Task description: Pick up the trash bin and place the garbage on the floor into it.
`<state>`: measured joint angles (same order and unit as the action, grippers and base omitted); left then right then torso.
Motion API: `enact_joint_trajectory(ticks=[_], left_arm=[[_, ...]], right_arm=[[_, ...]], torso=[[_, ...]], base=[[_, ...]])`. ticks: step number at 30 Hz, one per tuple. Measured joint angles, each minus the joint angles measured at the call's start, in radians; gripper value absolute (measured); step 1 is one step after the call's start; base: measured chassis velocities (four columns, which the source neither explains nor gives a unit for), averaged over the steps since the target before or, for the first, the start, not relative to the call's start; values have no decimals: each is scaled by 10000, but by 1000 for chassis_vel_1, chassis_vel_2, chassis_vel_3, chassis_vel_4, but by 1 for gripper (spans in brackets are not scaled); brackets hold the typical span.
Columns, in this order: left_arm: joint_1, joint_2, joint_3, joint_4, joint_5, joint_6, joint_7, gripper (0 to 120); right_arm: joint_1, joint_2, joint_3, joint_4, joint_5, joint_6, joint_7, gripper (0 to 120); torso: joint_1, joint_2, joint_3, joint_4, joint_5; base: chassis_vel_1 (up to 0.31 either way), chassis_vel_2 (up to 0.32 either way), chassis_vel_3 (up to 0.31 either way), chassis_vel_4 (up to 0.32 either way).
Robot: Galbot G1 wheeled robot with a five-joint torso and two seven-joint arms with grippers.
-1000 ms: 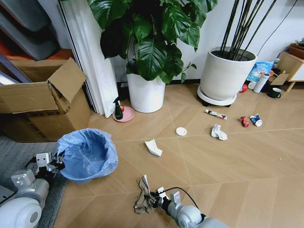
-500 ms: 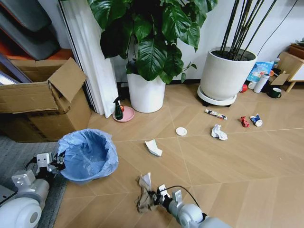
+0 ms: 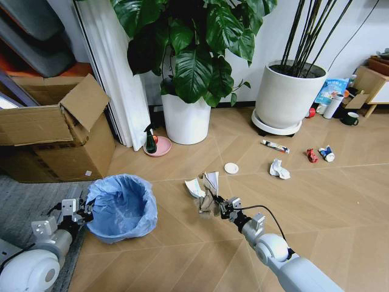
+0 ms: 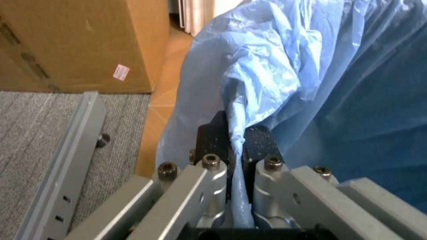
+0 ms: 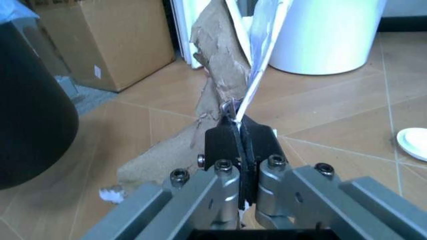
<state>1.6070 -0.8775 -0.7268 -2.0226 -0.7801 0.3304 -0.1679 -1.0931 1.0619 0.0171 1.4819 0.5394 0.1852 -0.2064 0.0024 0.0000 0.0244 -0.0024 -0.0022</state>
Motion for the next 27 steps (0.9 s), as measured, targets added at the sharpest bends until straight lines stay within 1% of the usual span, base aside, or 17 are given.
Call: enact_joint_trajectory(ticks=[1,2,3,5,8,11,27], left_arm=[[0,0,-1,0,1,-1,-1,0],[0,0,-1,0,1,0,-1,0],[1,-2,0,0,1,0,0,0],[2,-6,-2,0,1,0,0,0],[3,-9,-4,0,1,0,1,0],[5,-11,-7,0,1,0,1,0],[6,-22,-18,-3,12,-1,2,0]], right_arm=[[1,0,-8,0,0,0,0,0],[1,1,-14,0,0,0,0,0],[2,2,-22,-1,1,-1,0,0],[4,6,-35,-6,4,-4,0,0],[6,7,-43,-12,11,-10,0,0],[6,9,-53,-18,16,-17,0,0],[16,12,-76,-37,38,-41,7,0]], torso=[[0,0,0,1,12],[0,0,0,0,10],[0,0,0,-1,-3],[0,0,0,-1,8],[0,0,0,-2,0],[0,0,0,-2,5],[0,0,0,-2,3]], base=[[0,0,0,0],[0,0,0,0],[0,0,0,0],[0,0,0,0],[0,0,0,0],[0,0,0,0],[0,0,0,0]])
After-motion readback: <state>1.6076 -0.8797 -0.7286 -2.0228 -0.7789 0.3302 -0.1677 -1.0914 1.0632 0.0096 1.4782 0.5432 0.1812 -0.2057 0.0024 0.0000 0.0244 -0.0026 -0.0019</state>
